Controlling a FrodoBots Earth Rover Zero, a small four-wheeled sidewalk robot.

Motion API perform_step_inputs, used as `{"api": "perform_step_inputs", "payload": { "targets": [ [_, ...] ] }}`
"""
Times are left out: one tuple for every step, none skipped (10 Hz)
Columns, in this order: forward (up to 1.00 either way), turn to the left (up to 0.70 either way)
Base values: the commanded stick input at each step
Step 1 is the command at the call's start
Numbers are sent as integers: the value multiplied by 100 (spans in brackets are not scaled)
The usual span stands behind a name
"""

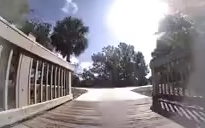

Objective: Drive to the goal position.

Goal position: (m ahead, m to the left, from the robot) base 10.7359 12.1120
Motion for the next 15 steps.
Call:
{"api": "perform_step_inputs", "payload": {
  "targets": [
    [70,0],
    [70,0],
    [70,0],
    [70,0],
    [70,0],
    [70,0],
    [70,0],
    [70,0],
    [70,0],
    [70,0],
    [70,0],
    [70,0],
    [70,0],
    [70,0],
    [70,0]
  ]
}}
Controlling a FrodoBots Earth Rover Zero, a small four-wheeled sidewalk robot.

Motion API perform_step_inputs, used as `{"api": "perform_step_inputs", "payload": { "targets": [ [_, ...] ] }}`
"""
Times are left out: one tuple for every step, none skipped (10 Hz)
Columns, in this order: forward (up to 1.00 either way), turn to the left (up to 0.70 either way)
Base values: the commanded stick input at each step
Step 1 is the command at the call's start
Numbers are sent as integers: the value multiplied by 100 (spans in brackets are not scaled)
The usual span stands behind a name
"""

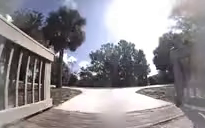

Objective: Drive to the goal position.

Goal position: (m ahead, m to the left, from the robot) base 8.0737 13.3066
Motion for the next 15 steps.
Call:
{"api": "perform_step_inputs", "payload": {
  "targets": [
    [70,0],
    [70,0],
    [70,0],
    [70,0],
    [70,0],
    [70,0],
    [70,0],
    [70,0],
    [70,0],
    [70,0],
    [70,0],
    [70,0],
    [70,0],
    [70,0],
    [70,0]
  ]
}}
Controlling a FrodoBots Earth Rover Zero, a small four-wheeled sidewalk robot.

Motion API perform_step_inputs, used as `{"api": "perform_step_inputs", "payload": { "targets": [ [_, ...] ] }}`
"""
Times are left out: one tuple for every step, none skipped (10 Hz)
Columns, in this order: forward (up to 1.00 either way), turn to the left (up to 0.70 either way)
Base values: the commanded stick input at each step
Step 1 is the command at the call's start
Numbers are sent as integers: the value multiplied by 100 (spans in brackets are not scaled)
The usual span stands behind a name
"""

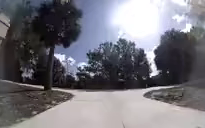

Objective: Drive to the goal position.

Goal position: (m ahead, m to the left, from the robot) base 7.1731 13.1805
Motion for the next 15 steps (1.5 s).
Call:
{"api": "perform_step_inputs", "payload": {
  "targets": [
    [70,0],
    [70,0],
    [70,0],
    [70,0],
    [70,0],
    [70,0],
    [70,0],
    [70,0],
    [70,0],
    [70,0],
    [70,0],
    [70,0],
    [70,0],
    [70,0],
    [70,0]
  ]
}}
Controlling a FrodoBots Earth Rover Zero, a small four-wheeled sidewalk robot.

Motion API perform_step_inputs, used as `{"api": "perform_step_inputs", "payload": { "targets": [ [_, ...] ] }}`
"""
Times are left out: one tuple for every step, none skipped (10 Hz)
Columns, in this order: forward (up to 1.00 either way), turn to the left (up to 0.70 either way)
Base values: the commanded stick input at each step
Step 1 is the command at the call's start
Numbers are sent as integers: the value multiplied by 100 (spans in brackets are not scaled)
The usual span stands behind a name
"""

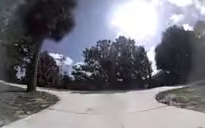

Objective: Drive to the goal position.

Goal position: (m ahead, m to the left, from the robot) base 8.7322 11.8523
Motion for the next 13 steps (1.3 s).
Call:
{"api": "perform_step_inputs", "payload": {
  "targets": [
    [70,0],
    [70,0],
    [70,0],
    [70,0],
    [70,0],
    [70,0],
    [70,0],
    [70,0],
    [70,1],
    [70,8],
    [70,21],
    [70,35],
    [70,21]
  ]
}}
